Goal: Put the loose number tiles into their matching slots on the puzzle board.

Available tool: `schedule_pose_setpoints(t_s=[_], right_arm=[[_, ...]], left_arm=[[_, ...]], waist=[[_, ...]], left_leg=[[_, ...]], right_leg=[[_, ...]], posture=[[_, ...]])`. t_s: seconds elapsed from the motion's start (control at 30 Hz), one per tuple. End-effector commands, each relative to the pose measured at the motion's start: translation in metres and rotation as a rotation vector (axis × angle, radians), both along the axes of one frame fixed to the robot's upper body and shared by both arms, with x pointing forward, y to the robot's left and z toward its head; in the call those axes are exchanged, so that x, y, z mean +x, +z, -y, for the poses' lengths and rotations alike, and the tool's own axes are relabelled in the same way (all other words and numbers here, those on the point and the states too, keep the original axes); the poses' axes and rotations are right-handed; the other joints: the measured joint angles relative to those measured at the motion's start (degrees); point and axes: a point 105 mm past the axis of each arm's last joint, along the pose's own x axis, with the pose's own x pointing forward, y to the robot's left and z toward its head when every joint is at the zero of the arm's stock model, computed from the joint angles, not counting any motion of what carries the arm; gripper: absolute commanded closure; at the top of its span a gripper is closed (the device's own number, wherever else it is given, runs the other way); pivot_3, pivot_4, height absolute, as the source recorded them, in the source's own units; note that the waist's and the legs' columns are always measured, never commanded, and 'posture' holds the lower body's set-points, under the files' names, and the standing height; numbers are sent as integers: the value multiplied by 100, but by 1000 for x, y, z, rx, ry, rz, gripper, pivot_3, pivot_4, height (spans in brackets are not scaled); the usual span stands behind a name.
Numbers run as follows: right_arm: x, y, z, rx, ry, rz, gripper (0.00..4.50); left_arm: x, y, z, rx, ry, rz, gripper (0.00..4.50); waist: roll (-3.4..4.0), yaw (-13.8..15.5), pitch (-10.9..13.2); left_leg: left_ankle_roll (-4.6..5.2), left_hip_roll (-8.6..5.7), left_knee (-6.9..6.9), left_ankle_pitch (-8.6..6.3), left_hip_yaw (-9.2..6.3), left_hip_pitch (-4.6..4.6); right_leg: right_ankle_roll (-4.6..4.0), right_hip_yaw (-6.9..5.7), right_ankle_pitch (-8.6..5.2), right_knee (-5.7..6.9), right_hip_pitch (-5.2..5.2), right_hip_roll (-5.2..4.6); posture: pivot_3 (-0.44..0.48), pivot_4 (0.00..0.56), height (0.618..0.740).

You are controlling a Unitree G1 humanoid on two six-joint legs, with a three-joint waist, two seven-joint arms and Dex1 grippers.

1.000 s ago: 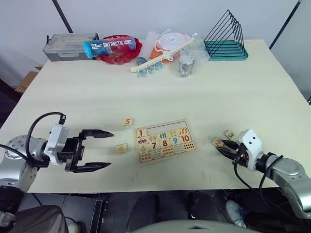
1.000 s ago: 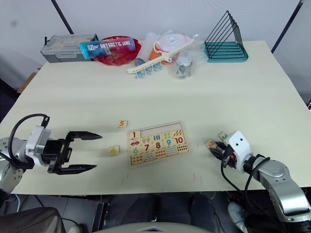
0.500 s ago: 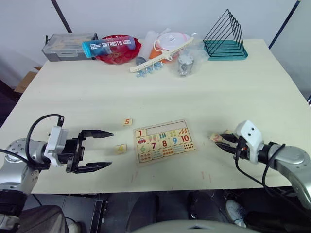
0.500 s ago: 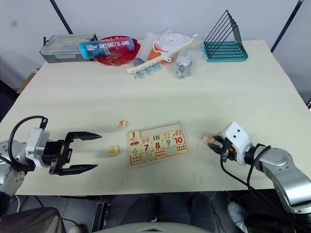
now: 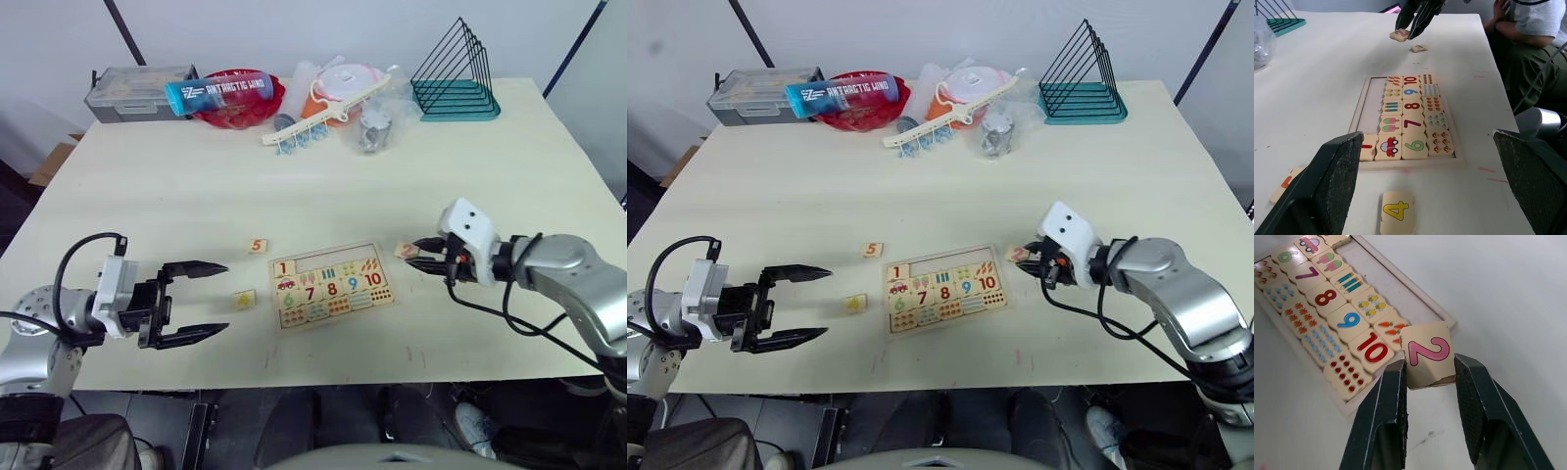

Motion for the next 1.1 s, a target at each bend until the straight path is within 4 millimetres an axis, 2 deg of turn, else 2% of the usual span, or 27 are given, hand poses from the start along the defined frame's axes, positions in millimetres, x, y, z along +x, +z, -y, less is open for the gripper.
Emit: schedule_pose_setpoints(t_s=[0.03, 0.3, 0.43, 0.63, 0.87, 1.1], right_arm=[[6, 9, -15, -45, 57, 16, 3651], [14, 13, -51, -130, 146, -40, 3651], [15, 11, -63, -162, 196, -61, 3651], [24, 23, -107, -172, 309, -37, 3651], [30, 23, -141, -213, 380, -35, 3651], [28, 12, -159, -270, 439, -65, 3651]], left_arm=[[1, 9, -1, -1, 28, 45, 0], [-5, 8, -5, 0, 95, 37, 0], [-6, 7, -4, -10, 121, 35, 0], [-7, 4, -7, 0, 156, 32, 0], [-7, 4, -10, 1, 190, 40, 0], [-9, 3, -13, -3, 219, 38, 0]], waist=[[0, -2, 0], [0, -18, 0], [0, 0, 0], [1, -49, 0], [0, -117, 0], [1, -149, 0]], left_leg=[[0, 0, 0, 0, -1, 0], [0, 0, 0, 0, -1, -19], [-1, 0, 2, 1, -8, -43], [-2, -4, 5, 1, -6, -53], [-6, -5, 5, 4, -3, -63], [-9, -5, 5, 5, -4, -64]], right_leg=[[0, -1, 0, 0, 0, 0], [-1, -1, 1, 2, -23, -1], [-4, -10, 3, 4, -42, -1], [-10, -12, 7, 8, -55, 1], [-16, -14, 12, 11, -72, 9], [-17, -15, 12, 11, -75, 10]], posture=[[0, 150, 740], [0, 150, 740], [0, 150, 740], [0, 150, 740], [0, 150, 740], [0, 150, 740]])
